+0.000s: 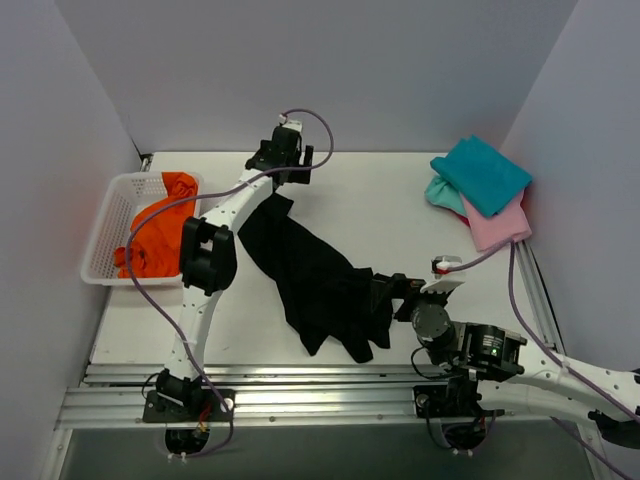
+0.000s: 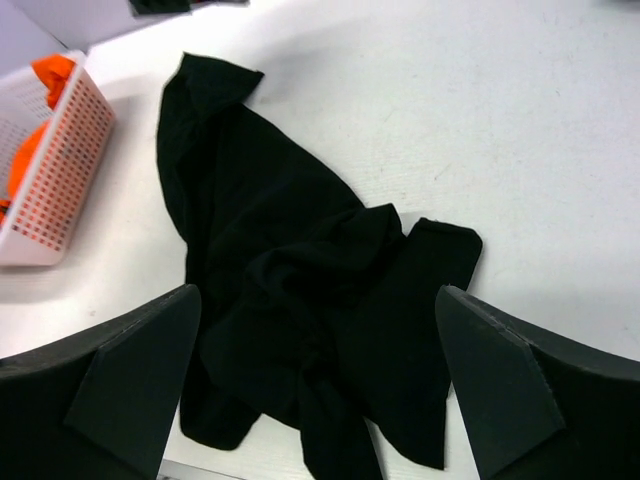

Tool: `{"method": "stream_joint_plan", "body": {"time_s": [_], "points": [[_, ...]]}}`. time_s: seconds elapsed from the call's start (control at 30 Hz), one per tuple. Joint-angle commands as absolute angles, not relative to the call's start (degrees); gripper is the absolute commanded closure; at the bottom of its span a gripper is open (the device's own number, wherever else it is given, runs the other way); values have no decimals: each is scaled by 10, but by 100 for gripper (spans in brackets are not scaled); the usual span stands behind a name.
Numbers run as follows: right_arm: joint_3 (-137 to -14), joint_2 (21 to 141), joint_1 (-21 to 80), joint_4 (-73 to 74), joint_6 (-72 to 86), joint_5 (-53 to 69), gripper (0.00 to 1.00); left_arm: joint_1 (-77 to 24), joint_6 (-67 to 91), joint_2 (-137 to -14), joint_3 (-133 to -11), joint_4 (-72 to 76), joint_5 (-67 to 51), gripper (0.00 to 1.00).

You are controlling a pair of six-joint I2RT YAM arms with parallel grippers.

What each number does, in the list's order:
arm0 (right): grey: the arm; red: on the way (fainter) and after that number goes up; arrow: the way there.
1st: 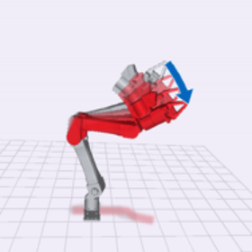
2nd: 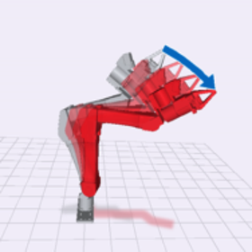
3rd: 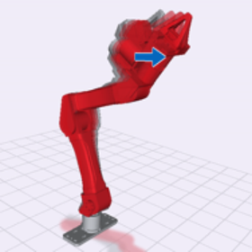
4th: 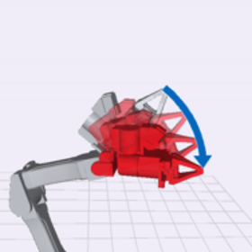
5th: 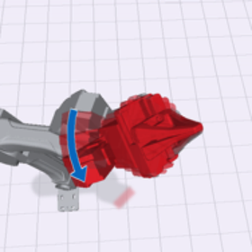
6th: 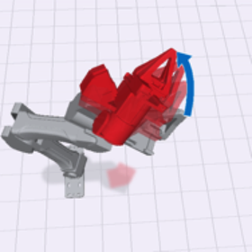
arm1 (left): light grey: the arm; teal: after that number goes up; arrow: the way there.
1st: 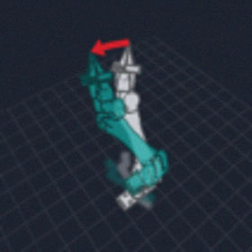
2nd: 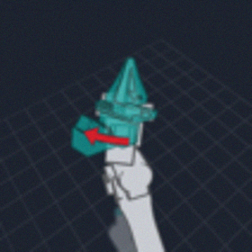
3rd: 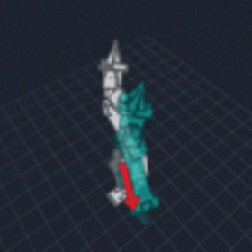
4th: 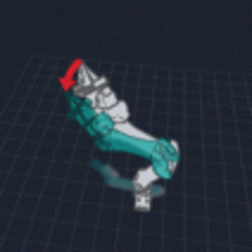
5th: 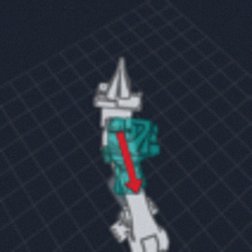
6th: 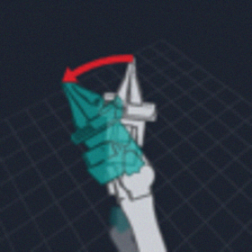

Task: Fold and stack the t-shirts
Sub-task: Flatten the tshirt out

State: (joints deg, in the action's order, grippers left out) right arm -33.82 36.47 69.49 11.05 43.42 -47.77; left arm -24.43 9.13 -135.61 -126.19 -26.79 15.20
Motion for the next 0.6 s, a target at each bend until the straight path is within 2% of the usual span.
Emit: {"method": "stream_joint_plan", "body": {"time_s": [0.0,0.1,0.2,0.4,0.57], "points": [[-336,331,701,129,439,-490,0,-244,45,-1420,-1372,-388,180,2],[-331,329,703,122,434,-488,0,-245,44,-1455,-1412,-399,178,1],[-334,351,703,120,436,-491,0,-246,54,-1454,-1387,-395,177,1],[-343,394,703,110,437,-504,0,-250,62,-1404,-1256,-338,185,0],[-345,396,703,105,429,-508,0,-252,55,-1419,-1250,-351,192,0]]}}
